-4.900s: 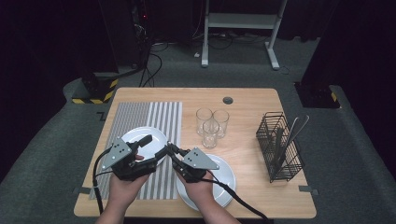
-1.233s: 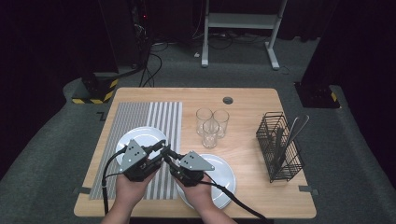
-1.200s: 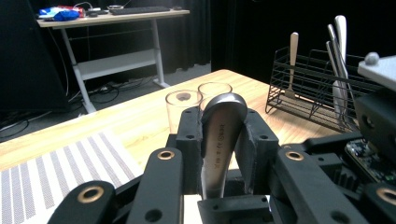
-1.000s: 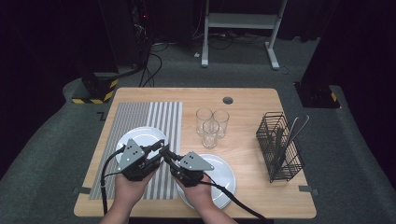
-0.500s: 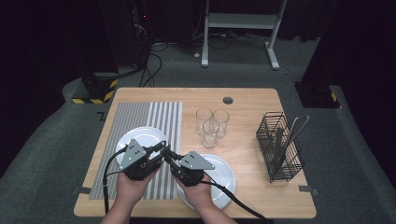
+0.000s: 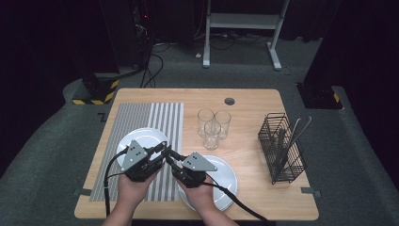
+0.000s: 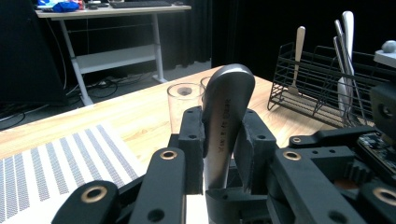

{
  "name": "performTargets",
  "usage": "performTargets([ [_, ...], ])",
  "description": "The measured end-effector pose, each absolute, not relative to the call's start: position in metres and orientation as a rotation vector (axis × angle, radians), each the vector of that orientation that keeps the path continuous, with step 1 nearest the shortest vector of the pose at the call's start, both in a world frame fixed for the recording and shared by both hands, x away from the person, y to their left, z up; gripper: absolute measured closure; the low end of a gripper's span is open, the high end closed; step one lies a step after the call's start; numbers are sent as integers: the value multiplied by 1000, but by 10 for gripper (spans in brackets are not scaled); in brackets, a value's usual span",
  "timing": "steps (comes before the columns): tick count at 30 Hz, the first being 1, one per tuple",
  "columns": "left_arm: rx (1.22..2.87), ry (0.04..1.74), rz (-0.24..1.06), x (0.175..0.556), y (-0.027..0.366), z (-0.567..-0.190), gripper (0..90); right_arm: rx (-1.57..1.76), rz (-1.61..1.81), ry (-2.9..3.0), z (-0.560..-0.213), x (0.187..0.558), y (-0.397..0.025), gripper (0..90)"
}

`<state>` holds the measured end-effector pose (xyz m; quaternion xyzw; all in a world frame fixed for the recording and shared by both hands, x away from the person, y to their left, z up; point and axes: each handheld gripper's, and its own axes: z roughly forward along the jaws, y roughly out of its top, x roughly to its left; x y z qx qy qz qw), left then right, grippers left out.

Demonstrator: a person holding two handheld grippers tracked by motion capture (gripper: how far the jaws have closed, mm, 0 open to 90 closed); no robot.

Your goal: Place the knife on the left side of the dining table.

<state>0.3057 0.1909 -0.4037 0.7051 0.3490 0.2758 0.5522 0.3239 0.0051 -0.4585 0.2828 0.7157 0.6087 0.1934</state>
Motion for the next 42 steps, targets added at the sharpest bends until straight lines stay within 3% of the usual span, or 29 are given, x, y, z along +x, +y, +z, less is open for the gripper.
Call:
performTargets([
  [14, 1652, 849, 642, 313, 193, -408, 691, 778, 1706, 2001, -459, 324, 3, 834],
  [17, 1649, 854, 627, 314, 195, -408, 742, 778, 1706, 1996, -459, 323, 3, 825],
  [42, 1608, 940, 647, 305, 218, -414, 749, 800, 1684, 1962, -456, 313, -24, 736],
])
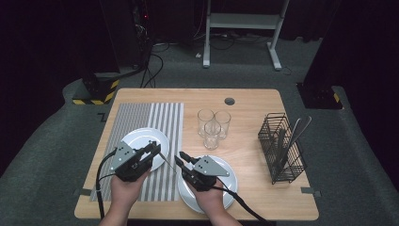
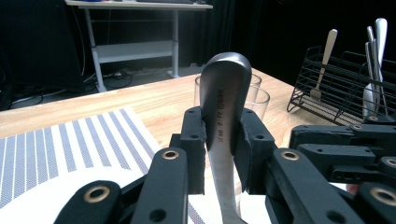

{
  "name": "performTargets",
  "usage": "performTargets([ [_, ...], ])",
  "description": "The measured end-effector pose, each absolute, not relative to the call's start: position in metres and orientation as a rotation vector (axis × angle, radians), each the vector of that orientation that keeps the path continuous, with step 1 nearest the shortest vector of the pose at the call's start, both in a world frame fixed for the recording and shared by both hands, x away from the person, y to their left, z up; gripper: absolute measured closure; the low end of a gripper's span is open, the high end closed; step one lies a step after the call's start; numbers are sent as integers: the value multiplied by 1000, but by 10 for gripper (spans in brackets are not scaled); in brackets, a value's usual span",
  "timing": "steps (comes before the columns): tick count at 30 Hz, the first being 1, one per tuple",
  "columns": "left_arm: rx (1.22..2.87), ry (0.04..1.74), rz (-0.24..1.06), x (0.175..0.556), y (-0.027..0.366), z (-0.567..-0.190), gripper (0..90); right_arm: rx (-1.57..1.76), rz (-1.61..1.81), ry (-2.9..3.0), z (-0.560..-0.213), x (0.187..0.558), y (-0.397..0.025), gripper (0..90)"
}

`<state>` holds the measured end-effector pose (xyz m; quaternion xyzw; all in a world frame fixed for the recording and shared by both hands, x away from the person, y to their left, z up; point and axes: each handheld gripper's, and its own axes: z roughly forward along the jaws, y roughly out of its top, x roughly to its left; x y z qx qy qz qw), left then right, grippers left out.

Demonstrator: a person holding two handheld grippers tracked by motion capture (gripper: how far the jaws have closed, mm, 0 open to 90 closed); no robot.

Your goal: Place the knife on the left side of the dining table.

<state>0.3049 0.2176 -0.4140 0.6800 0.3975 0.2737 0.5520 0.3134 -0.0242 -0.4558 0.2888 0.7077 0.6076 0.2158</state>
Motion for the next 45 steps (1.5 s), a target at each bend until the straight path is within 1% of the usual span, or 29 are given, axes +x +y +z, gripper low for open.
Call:
performTargets([
  [17, 1554, 1020, 639, 288, 243, -427, 747, 825, 1652, 1940, -460, 307, -42, 734],
  [21, 1545, 1047, 639, 283, 252, -432, 772, 819, 1651, 1936, -460, 306, -44, 734],
  [26, 1525, 1074, 617, 281, 261, -438, 769, 826, 1649, 1933, -459, 306, -45, 734],
  [36, 1536, 1081, 630, 281, 264, -440, 754, 840, 1638, 1930, -462, 307, -49, 734],
  [45, 1536, 1081, 627, 280, 271, -444, 740, 861, 1620, 1908, -461, 308, -61, 723],
])
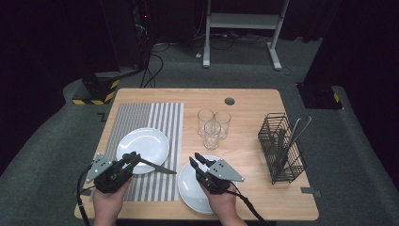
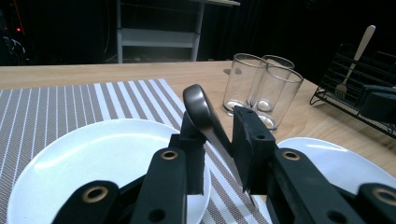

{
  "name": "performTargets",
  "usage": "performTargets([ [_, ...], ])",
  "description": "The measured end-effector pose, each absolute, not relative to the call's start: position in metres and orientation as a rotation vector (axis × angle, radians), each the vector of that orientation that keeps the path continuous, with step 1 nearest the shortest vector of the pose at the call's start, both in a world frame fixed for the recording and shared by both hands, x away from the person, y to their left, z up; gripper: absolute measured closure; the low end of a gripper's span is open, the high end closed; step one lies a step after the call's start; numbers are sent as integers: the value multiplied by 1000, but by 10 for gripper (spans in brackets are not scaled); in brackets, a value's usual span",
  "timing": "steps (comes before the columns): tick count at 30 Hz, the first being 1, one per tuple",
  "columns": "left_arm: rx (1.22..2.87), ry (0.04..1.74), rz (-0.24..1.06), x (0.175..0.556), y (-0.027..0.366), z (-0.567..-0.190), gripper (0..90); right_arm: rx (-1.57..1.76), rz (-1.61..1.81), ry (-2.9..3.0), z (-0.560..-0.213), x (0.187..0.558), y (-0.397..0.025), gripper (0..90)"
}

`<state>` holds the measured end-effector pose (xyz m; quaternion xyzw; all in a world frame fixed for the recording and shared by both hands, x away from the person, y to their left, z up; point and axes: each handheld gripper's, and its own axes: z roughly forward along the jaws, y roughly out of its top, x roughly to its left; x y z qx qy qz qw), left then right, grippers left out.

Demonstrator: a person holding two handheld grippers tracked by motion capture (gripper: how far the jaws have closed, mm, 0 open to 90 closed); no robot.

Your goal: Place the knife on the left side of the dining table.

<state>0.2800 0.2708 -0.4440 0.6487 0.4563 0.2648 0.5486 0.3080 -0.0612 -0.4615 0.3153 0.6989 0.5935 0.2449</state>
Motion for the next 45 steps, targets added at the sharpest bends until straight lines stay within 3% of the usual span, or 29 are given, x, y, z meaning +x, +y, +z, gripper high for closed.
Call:
performTargets([
  [45, 1457, 1111, 620, 285, 304, -478, 668, 1089, 1368, 1837, -483, 325, -134, 617],
])
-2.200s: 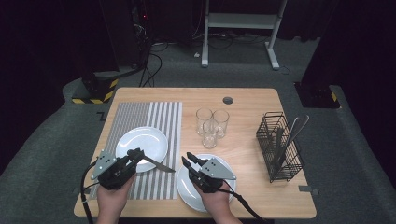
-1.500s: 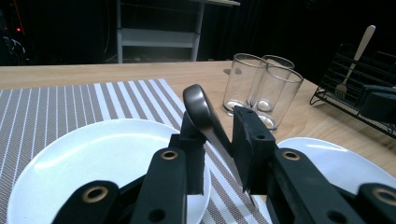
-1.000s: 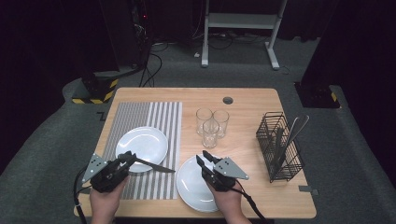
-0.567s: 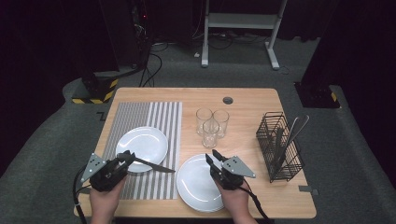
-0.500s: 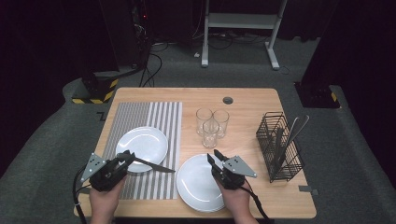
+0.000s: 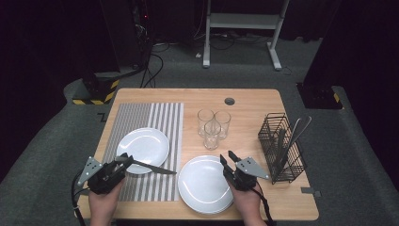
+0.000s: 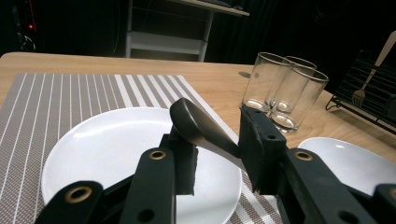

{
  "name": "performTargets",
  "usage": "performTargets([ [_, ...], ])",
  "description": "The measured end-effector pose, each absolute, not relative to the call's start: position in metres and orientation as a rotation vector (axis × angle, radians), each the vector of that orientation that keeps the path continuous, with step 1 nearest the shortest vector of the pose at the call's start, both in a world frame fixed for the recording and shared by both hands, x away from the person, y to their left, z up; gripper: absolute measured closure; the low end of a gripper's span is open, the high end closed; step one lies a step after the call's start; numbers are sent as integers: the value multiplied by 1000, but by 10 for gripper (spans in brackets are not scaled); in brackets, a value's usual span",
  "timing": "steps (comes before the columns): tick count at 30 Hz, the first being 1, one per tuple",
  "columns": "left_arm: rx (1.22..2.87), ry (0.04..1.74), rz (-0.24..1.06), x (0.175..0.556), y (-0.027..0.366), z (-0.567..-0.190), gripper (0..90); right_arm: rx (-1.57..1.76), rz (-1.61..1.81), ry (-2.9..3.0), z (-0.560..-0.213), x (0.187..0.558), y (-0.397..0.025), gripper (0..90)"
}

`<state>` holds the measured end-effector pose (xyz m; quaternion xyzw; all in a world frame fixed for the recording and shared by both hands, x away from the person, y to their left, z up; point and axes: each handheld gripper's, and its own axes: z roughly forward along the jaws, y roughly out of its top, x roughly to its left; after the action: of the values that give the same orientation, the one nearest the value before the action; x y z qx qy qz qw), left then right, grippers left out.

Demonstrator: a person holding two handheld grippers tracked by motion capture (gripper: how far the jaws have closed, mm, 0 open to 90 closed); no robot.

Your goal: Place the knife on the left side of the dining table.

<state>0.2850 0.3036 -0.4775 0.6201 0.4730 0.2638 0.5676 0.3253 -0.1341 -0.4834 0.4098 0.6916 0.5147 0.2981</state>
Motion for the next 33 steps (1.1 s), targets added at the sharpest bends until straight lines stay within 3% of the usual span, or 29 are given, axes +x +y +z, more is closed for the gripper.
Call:
performTargets([
  [33, 1434, 1183, 511, 269, 331, -516, 557, 1145, 1330, 1820, -495, 324, -149, 621],
])
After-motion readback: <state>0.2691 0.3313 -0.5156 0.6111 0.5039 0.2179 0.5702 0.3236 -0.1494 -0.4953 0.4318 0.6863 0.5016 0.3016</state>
